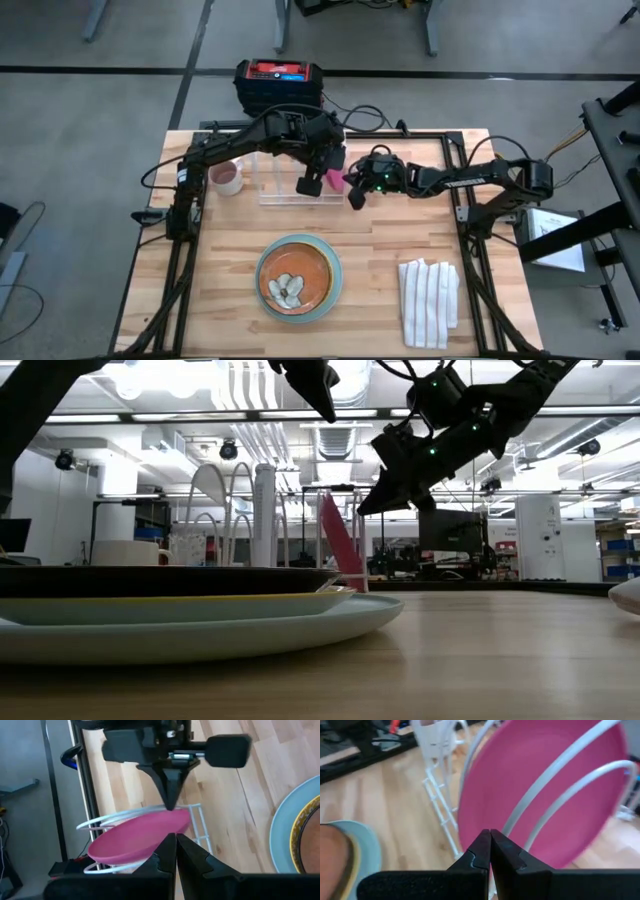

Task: Sort dishes
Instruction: Adjust the dish rack, then put the brown plate into the dish rack

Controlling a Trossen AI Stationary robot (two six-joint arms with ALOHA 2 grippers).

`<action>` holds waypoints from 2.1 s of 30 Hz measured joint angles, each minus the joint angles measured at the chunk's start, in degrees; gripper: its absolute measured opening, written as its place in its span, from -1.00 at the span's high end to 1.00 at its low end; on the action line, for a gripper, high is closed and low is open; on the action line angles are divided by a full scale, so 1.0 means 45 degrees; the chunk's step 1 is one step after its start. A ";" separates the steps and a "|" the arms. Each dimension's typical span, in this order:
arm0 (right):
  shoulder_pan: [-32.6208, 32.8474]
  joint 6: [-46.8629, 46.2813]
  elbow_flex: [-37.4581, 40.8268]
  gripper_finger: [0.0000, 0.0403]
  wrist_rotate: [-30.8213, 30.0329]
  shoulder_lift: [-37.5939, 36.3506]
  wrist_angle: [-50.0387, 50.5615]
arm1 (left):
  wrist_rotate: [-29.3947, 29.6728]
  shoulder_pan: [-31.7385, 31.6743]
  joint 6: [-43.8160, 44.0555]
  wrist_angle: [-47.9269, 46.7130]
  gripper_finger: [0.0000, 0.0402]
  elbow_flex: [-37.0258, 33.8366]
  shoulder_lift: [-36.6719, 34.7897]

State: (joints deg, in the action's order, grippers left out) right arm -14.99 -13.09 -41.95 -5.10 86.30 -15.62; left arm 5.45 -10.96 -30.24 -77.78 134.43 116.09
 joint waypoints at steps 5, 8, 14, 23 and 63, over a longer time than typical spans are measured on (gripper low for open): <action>-0.0067 0.0065 0.0000 1.00 -0.0510 0.0000 0.0252 | 0.0000 0.0000 0.0165 0.0010 1.00 -0.0005 0.0000; -0.0062 0.0234 0.0000 1.00 -0.0510 -0.0053 0.0382 | -0.0005 -0.0002 0.0176 0.0049 1.00 -0.0005 0.0000; -0.0077 0.0703 0.0005 1.00 -0.0521 -0.1142 0.1969 | -0.0605 0.0000 0.0167 -0.0015 1.00 -0.0059 -0.0015; -0.0055 0.0696 0.0039 1.00 -0.0492 -0.4170 0.5502 | -0.2103 0.1053 -0.0722 -0.0276 1.00 -0.0181 -0.0015; 0.6146 -0.2297 0.1651 1.00 -0.0438 -0.5193 0.5278 | 0.0721 0.8485 1.1253 0.3074 1.00 -1.1662 -0.4303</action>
State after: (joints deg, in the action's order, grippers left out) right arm 12.67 -23.43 -34.52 -7.08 62.93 8.13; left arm 8.70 27.22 20.40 -63.95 81.95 96.73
